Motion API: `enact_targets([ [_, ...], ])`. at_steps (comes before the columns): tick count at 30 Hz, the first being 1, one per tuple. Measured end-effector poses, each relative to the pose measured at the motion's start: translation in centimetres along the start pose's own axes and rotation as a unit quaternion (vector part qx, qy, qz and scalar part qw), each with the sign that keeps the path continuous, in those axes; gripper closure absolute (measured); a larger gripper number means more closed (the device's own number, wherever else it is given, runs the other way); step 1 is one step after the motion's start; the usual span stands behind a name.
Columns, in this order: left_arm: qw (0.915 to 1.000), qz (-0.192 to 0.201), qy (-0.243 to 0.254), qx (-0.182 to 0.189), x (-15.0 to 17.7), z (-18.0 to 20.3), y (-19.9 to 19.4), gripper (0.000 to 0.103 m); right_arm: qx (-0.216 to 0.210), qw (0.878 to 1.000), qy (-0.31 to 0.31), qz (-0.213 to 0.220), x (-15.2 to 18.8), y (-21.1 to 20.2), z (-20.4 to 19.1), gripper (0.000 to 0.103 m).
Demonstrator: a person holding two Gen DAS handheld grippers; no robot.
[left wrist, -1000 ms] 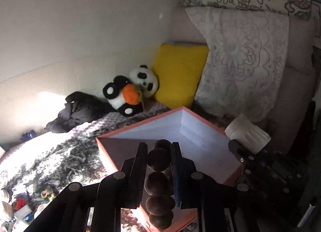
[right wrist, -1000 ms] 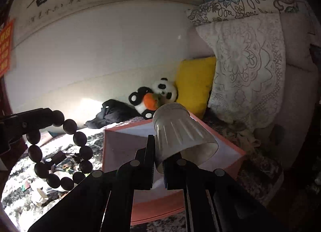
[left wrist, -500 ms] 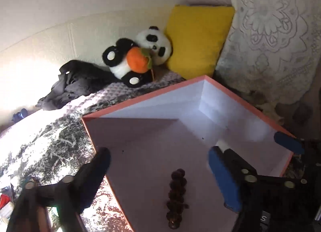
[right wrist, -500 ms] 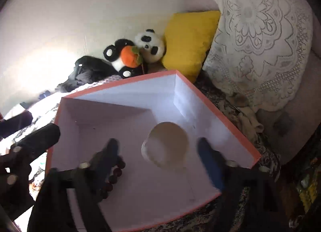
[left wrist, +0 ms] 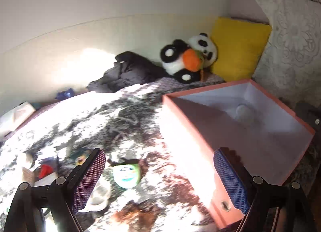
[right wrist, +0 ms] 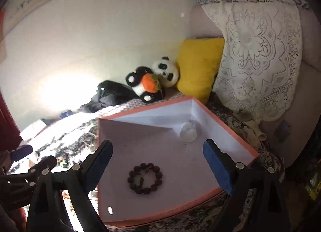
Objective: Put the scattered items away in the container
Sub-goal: 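Grasp the second white cup with the left gripper while the right grasps the brown bow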
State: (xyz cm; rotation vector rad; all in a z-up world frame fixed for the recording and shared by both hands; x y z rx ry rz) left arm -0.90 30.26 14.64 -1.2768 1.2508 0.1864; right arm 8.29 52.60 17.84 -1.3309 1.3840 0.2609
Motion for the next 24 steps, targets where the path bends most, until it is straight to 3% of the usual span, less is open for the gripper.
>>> enact_targets([
  [5, 0.9967, -0.028, -0.036, -0.067, 7.8, -8.9, -3.9, 0.009, -0.097, 0.994, -0.050, -0.016, 5.7, -2.5, -10.2, 0.009],
  [8, 0.9926, -0.060, -0.060, -0.087, 13.2, -13.0, -4.6, 0.009, -0.135, 0.983, -0.109, -0.067, 12.4, -2.1, -16.4, 0.013],
  [12, 0.9889, -0.091, -0.089, -0.078, 19.6, -15.9, -3.9, 0.009, -0.150, 0.958, -0.193, -0.149, 21.4, -0.7, -21.7, 0.025],
  [16, 0.9873, -0.109, -0.106, -0.047, 23.5, -16.0, -1.3, 0.009, -0.111, 0.944, -0.245, -0.190, 26.2, 2.3, -22.0, 0.030],
  [20, 0.9870, -0.126, -0.098, -0.017, 25.2, -15.0, 2.0, 0.009, -0.067, 0.939, -0.240, -0.238, 28.5, 6.5, -19.6, 0.030],
  [24, 0.9850, -0.139, -0.102, -0.004, 25.4, -15.2, 4.4, 0.009, -0.049, 0.931, -0.233, -0.278, 29.6, 9.4, -18.3, 0.030],
])
Point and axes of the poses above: each gripper's, at about its wrist camera, not at the fingertips, and y roughly the way its jaws point, z to its right, x to its underside, the point moved 10 cm from there along y, roughly the way its jaws point, and after that the axes turned 15 degrees about y, right-handed, at the moved point
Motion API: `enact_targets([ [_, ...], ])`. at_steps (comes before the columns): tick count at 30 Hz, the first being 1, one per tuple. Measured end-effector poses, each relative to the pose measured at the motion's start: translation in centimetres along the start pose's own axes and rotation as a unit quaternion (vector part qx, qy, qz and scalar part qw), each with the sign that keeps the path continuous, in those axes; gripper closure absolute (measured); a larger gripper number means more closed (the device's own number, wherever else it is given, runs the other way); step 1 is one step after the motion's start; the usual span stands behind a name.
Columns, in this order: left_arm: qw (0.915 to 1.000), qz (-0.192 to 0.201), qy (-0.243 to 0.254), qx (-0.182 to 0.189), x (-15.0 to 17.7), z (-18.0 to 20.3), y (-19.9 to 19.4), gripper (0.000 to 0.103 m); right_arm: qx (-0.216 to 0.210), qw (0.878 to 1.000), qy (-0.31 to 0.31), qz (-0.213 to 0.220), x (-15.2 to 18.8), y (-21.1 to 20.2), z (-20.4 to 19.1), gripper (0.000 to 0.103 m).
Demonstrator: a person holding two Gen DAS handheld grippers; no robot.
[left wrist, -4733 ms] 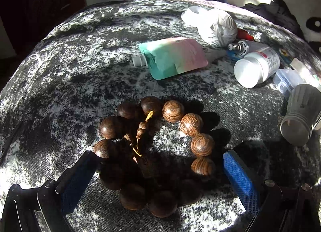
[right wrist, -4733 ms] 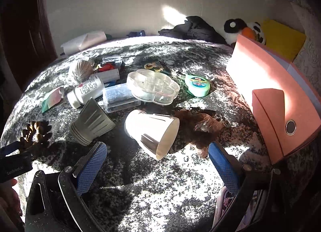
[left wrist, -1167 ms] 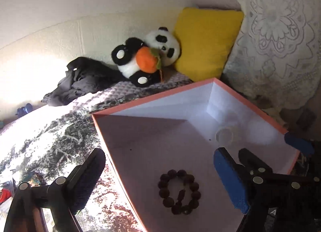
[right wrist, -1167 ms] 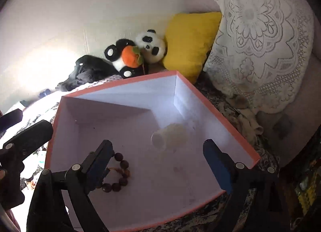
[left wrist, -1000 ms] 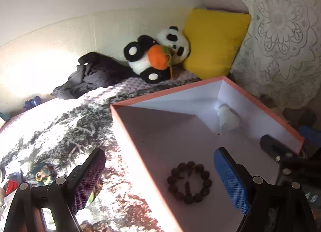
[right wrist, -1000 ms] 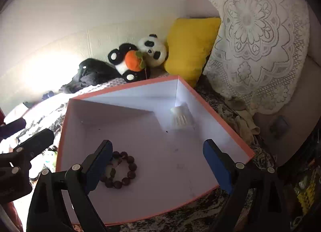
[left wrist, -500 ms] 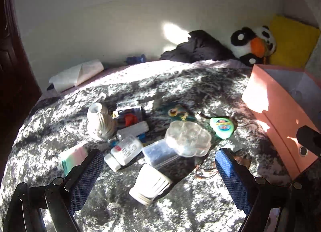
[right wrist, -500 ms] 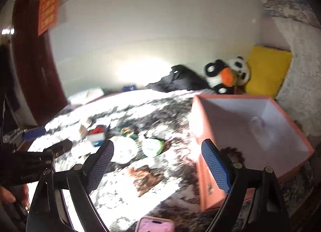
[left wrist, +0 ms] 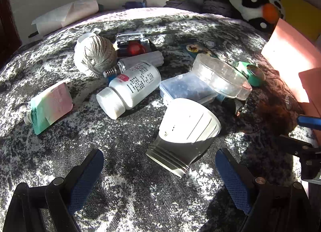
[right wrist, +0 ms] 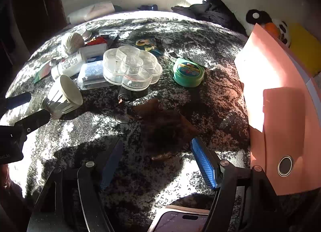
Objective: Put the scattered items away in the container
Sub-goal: 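Grasp the second white cup with the left gripper while the right grasps the brown bow, then carry the cup and brown bow into the pink box and release both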
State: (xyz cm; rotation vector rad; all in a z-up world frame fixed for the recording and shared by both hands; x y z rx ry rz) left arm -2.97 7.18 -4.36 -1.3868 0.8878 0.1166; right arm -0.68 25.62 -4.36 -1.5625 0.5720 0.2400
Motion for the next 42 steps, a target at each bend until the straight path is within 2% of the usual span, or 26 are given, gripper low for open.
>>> enact_targets([
  [4, 0.9996, -0.017, -0.014, 0.016, -0.5, -0.1, 2.3, 0.009, 0.012, 1.000, -0.001, -0.016, -0.5, 1.7, 0.9, 0.030],
  [10, 0.9991, -0.034, -0.002, 0.023, -0.4, 0.5, 4.0, 0.010, 0.008, 0.999, 0.008, -0.038, -0.8, 3.7, 1.6, 0.030],
  [12, 0.9992, -0.029, -0.001, 0.028, -0.7, 0.6, 3.8, 0.019, 0.001, 0.999, 0.006, -0.035, -0.9, 3.5, 1.5, 0.050],
  [13, 0.9992, -0.026, 0.001, 0.030, -0.9, 0.7, 3.5, 0.031, -0.011, 0.999, 0.003, -0.036, -1.0, 3.4, 1.1, 0.075],
  [14, 0.9993, -0.022, 0.004, 0.029, -1.1, 0.8, 3.3, 0.045, -0.016, 0.999, 0.004, -0.033, -1.2, 3.2, 0.9, 0.077],
  [22, 0.9996, 0.020, 0.020, 0.006, -2.8, 0.7, 0.0, 0.049, -0.052, 0.999, -0.006, 0.007, -2.0, -0.1, -1.3, 0.080],
  [32, 0.9975, 0.065, 0.028, 0.002, -3.8, 2.7, -5.8, 0.049, -0.088, 0.994, -0.037, 0.052, -0.7, -6.2, -3.5, 0.080],
  [39, 0.9907, 0.117, 0.068, -0.013, -6.2, 6.1, -11.7, 0.049, -0.113, 0.987, -0.040, 0.109, -0.4, -12.5, -3.1, 0.080],
  [42, 0.9872, 0.139, 0.078, -0.007, -7.5, 8.1, -14.0, 0.049, -0.120, 0.982, -0.036, 0.142, -0.7, -15.7, -2.4, 0.080],
])
Point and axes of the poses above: each gripper's, at about its wrist camera, not at the fingertips, and y roughly the way its jaws point, z to its right, x to its underside, the point moved 10 cm from there along y, roughly the way its jaws point, and after that the axes turned 15 degrees about y, right-handed, at the moved point
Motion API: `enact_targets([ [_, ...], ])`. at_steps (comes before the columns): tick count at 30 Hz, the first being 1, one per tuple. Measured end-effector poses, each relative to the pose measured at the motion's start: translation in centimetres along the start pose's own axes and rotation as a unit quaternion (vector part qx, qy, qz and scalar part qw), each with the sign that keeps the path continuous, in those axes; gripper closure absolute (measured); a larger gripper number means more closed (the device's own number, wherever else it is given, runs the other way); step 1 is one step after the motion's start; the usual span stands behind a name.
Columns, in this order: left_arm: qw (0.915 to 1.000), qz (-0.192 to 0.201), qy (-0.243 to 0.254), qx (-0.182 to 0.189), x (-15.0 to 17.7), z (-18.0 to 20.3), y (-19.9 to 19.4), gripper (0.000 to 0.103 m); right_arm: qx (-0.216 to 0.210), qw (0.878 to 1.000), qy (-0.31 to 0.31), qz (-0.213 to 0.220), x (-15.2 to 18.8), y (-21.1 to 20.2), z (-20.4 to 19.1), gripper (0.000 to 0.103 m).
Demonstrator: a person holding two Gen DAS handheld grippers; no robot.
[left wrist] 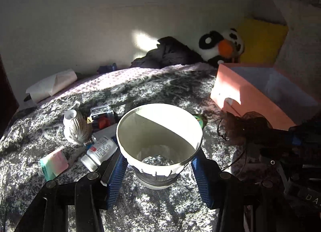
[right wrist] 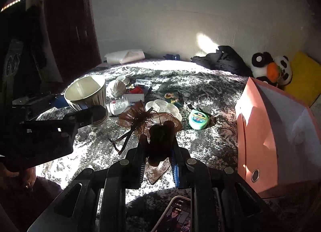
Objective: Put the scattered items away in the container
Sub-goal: 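Carry the cup and brown bow into the pink box and release both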
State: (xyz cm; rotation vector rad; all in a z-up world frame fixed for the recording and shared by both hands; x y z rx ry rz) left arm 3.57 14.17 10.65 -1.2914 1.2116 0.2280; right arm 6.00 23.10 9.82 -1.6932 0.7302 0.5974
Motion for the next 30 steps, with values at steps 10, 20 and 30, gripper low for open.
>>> enact_targets([
  [10, 0.9966, 0.057, 0.053, 0.027, -8.1, 7.1, -2.7, 0.049, 0.001, 0.995, 0.045, 0.087, -3.3, -8.4, 4.7, 0.080],
  [20, 0.9861, 0.087, 0.107, 0.093, -16.8, 16.8, 0.0, 0.049, 0.099, 0.967, 0.154, 0.176, -7.2, -15.0, 18.8, 0.080],
  [30, 0.9768, 0.044, 0.155, 0.141, -20.5, 24.6, 8.4, 0.049, 0.184, 0.948, 0.208, 0.155, -8.4, -12.9, 29.5, 0.080],
])
Point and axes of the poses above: each gripper's, at about its wrist camera, not at the fingertips, and y roughly the way its jaws point, z to its right, x to its underside, the point moved 10 cm from there along y, roughly the way its jaws point, and after that the axes turned 15 degrees about y, right-handed, at the moved point
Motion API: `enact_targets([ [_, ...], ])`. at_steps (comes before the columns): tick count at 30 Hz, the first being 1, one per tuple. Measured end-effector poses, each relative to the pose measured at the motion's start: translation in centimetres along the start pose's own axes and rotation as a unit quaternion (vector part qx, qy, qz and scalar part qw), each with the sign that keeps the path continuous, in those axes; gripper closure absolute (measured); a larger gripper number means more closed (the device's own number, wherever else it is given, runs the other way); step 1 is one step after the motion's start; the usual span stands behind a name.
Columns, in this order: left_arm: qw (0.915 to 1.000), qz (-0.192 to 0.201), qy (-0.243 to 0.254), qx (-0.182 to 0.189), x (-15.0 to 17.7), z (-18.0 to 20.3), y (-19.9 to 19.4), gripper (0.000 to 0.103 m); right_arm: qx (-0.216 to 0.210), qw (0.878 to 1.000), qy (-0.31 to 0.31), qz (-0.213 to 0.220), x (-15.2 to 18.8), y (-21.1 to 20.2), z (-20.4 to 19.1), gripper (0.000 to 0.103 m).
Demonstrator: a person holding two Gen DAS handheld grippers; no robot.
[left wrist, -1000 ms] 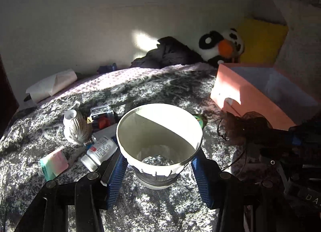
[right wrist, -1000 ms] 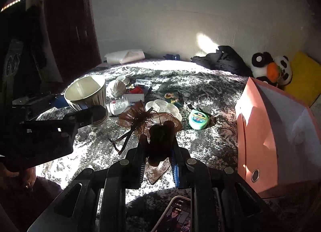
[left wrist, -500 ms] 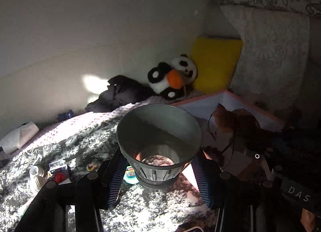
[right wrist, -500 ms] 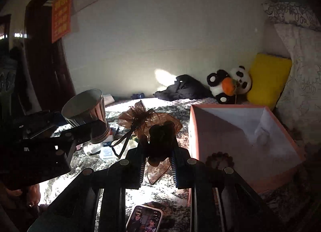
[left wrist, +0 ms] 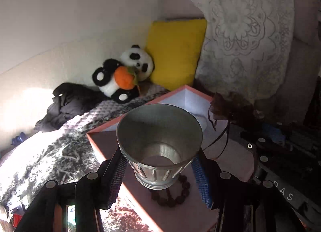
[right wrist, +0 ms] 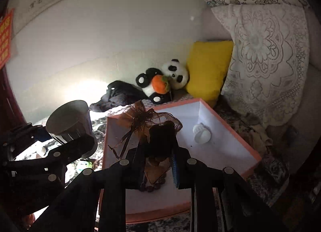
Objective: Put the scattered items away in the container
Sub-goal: 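Carry the cup and brown bow into the pink box and release both, then move both grippers back to the pill bottle and clear flower tray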
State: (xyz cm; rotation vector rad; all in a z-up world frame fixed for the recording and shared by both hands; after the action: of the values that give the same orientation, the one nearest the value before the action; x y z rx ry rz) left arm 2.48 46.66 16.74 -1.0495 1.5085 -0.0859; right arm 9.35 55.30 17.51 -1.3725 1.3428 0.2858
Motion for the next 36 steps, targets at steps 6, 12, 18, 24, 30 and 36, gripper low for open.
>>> enact_targets([
  [6, 0.9993, -0.036, -0.007, 0.003, -0.5, -0.6, 4.2, 0.011, 0.091, 0.995, 0.033, -0.036, -0.4, 5.5, 5.1, 0.020],
  [12, 0.9990, -0.020, -0.037, -0.013, -0.1, -3.4, 2.7, 0.006, 0.090, 0.995, 0.037, -0.034, -0.8, 5.8, 6.3, 0.011],
  [18, 0.9957, -0.012, -0.075, -0.053, 3.6, -7.4, -2.2, 0.006, 0.055, 0.998, 0.006, 0.013, -0.9, 2.3, 1.0, 0.011],
  [24, 0.9886, -0.032, -0.094, -0.113, 11.6, -11.0, -8.7, 0.006, -0.033, 0.999, -0.030, 0.011, 3.1, -0.1, -9.4, 0.011],
  [30, 0.9743, -0.069, -0.137, -0.165, 21.4, -15.6, -13.7, 0.006, -0.095, 0.990, -0.093, -0.037, 10.7, 0.4, -20.2, 0.011],
  [36, 0.9550, -0.112, -0.190, -0.198, 31.2, -20.3, -15.6, 0.006, -0.122, 0.974, -0.158, -0.107, 19.4, 2.6, -27.5, 0.011],
])
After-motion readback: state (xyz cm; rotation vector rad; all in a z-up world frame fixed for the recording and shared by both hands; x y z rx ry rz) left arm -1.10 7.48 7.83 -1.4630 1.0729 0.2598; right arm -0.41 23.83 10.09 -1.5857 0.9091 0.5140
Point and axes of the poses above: each gripper's, at about its wrist camera, not at the fingertips, and y roughly the way its jaws point, z to its right, x to its underside, the point moved 10 cm from there along y, roughly the way its jaws point, and after that the axes turned 15 degrees about y, right-handed, at the moved point
